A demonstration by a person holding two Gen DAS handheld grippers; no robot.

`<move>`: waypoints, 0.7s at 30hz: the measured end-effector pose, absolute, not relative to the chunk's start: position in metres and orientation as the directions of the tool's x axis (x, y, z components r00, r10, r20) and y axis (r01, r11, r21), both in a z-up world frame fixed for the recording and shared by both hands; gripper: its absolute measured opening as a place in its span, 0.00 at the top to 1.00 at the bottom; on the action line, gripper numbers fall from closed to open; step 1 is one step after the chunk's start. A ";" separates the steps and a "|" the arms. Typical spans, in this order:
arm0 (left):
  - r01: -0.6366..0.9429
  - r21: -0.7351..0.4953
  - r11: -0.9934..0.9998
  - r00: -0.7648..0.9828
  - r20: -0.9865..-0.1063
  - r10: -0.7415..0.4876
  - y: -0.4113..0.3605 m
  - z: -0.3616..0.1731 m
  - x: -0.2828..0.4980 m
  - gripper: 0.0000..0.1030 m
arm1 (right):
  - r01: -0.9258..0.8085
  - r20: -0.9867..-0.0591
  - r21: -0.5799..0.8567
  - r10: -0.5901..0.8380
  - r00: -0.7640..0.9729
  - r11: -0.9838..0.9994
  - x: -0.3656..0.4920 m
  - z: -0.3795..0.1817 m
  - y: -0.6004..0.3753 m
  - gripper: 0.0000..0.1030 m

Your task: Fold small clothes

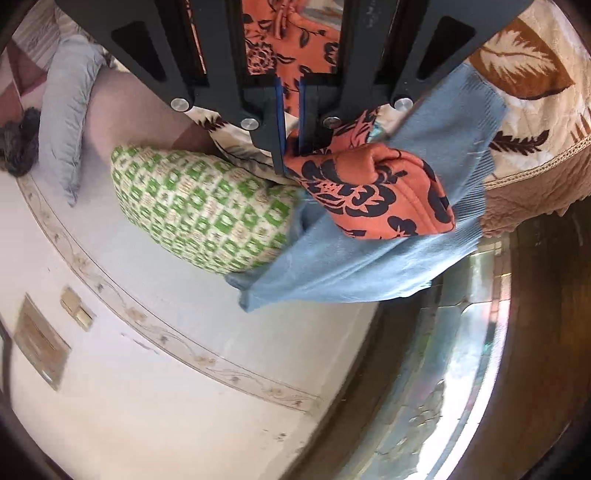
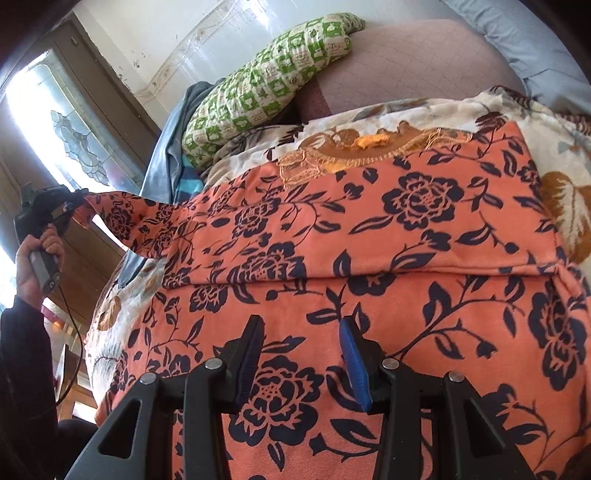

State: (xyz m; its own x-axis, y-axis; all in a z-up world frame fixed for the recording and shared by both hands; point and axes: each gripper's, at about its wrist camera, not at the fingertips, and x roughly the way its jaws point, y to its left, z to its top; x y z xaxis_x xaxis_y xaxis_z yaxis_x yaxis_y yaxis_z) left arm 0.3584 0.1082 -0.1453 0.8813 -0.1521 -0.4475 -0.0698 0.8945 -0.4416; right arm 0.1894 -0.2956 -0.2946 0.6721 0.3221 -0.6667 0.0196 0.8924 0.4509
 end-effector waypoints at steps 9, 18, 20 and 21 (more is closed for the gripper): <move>0.415 -0.279 0.866 0.698 -0.513 -0.500 -0.117 -0.157 0.312 0.95 | 0.164 -0.592 0.537 0.232 0.772 0.827 0.177 -0.256 -0.361 0.55; 0.605 -0.272 0.748 0.427 -0.682 -0.594 -0.192 -0.195 0.300 0.40 | 0.270 -0.591 0.633 0.228 0.774 0.725 0.170 -0.261 -0.413 0.36; 0.554 -0.292 0.780 0.501 -0.631 -0.592 -0.162 -0.185 0.309 0.31 | 0.269 -0.589 0.645 0.241 0.771 0.715 0.173 -0.262 -0.414 0.36; 0.528 -0.292 0.797 0.533 -0.617 -0.580 -0.148 -0.182 0.316 0.31 | 0.268 -0.594 0.638 0.240 0.768 0.722 0.175 -0.263 -0.412 0.36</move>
